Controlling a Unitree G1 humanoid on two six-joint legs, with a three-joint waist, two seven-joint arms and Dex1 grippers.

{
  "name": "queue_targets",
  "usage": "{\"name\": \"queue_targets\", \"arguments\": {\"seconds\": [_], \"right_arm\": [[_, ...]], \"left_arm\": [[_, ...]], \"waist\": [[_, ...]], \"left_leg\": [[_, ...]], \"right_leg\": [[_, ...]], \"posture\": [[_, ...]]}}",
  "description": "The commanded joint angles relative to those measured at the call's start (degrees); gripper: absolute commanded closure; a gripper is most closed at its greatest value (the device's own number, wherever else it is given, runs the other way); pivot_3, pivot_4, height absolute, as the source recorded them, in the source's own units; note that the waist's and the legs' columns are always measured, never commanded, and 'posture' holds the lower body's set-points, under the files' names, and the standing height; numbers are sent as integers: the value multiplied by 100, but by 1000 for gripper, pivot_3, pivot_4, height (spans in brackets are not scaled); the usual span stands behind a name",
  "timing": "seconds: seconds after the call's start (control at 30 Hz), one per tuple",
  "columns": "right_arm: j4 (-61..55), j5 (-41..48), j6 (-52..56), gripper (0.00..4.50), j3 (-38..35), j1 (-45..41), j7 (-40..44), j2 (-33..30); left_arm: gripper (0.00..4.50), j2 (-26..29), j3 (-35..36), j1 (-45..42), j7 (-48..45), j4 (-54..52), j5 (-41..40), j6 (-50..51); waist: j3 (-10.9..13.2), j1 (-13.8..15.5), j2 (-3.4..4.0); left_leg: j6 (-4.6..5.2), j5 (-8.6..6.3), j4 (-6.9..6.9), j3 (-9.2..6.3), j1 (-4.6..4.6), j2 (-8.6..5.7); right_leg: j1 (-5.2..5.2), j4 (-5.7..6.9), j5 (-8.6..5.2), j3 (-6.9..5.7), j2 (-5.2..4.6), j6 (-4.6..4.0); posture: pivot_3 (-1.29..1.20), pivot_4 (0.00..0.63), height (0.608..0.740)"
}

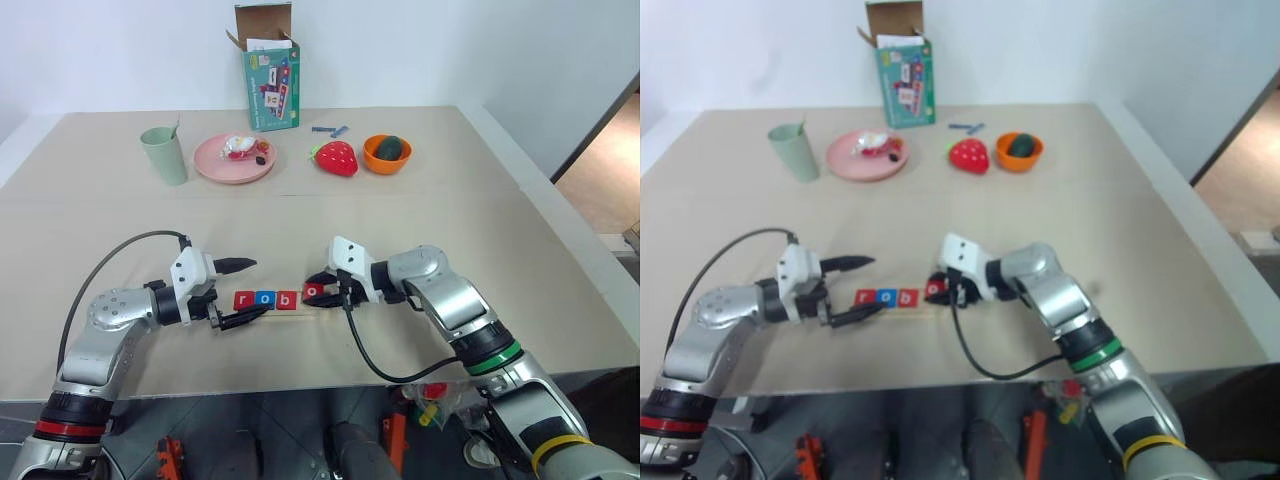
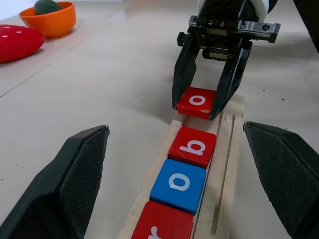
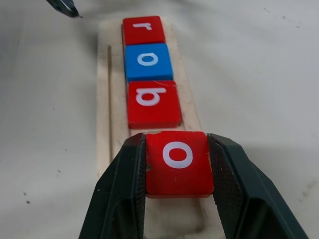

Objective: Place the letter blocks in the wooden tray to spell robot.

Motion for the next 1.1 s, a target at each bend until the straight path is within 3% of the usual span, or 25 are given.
{"name": "queue_targets", "arguments": {"seconds": [0.03,1.1], "right_arm": [[-244,83,56,3020,-5,-105,48,46],[38,2,-60,3020,80,-47,-9,203]], "left_arm": [[0,21,45,-49,-17,-57,5,-124],[0,9,36,8,-48,-155,31,-157]], "waist": [[0,0,0],[0,0,0]], "left_leg": [[0,0,0,0,0,0],[0,0,0,0,0,0]], "right_leg": [[0,0,0,0,0,0],[0,0,0,0,0,0]], "posture": [[0,150,740],[0,150,740]]}}
